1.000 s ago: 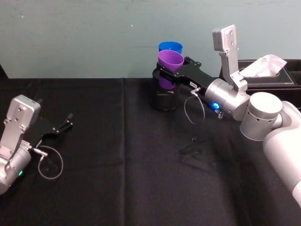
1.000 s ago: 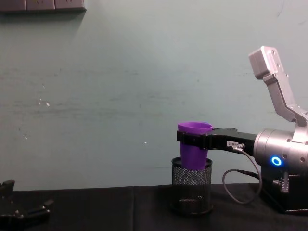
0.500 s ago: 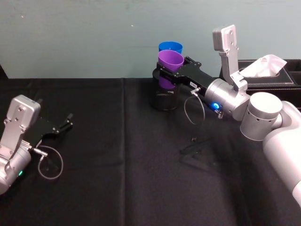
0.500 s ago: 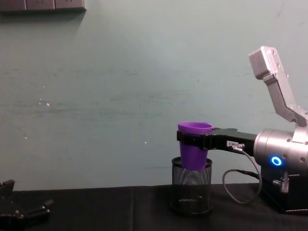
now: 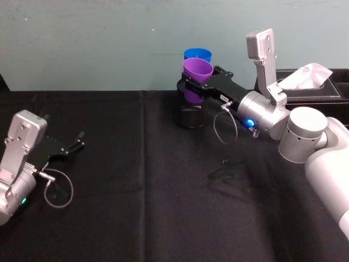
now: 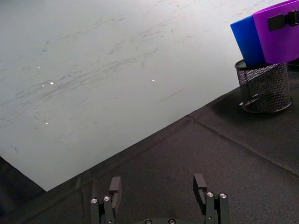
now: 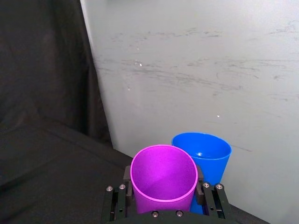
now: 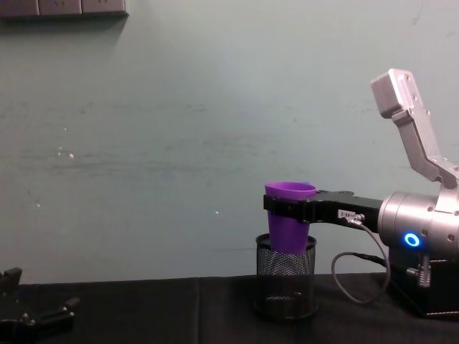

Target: Pick up one cup with a gripper and tap it against the other cup.

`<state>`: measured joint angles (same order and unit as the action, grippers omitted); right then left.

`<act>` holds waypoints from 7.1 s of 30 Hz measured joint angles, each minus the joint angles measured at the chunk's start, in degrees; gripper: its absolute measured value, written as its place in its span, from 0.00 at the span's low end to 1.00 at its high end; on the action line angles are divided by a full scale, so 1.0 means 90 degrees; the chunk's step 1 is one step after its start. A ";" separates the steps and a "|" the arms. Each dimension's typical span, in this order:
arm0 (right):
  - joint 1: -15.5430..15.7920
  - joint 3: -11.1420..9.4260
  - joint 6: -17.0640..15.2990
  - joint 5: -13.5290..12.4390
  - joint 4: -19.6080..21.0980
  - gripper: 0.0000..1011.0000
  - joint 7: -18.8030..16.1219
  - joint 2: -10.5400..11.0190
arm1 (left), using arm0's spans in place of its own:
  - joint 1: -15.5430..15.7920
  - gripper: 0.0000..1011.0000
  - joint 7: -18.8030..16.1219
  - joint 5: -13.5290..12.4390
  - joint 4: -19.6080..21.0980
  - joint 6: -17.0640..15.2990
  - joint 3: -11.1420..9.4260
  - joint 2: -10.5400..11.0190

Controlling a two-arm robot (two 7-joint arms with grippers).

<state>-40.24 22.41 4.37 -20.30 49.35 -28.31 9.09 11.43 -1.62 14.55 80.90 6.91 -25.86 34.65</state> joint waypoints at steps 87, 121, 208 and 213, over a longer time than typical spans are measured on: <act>0.2898 0.0038 0.0302 0.0302 0.2528 0.72 0.0232 0.0958 | 0.0000 0.99 0.0000 0.0000 0.0000 0.0000 0.0000 0.0000; 0.2896 0.0014 0.0313 0.0280 0.2491 0.99 0.0181 0.0929 | 0.0000 0.99 0.0000 0.0000 0.0000 0.0000 0.0000 0.0000; 0.3165 -0.1006 -0.0057 0.1847 0.2840 0.99 0.3106 0.0093 | 0.0000 0.99 0.0000 0.0000 0.0000 0.0000 0.0000 0.0000; 0.3164 -0.1006 -0.0057 0.1847 0.2840 0.99 0.3106 0.0093 | 0.0000 0.99 0.0000 0.0000 0.0000 0.0000 0.0000 0.0000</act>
<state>-11.76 13.35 3.86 -3.68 74.92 -0.35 9.92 11.43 -1.62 14.55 80.90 6.91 -25.86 34.65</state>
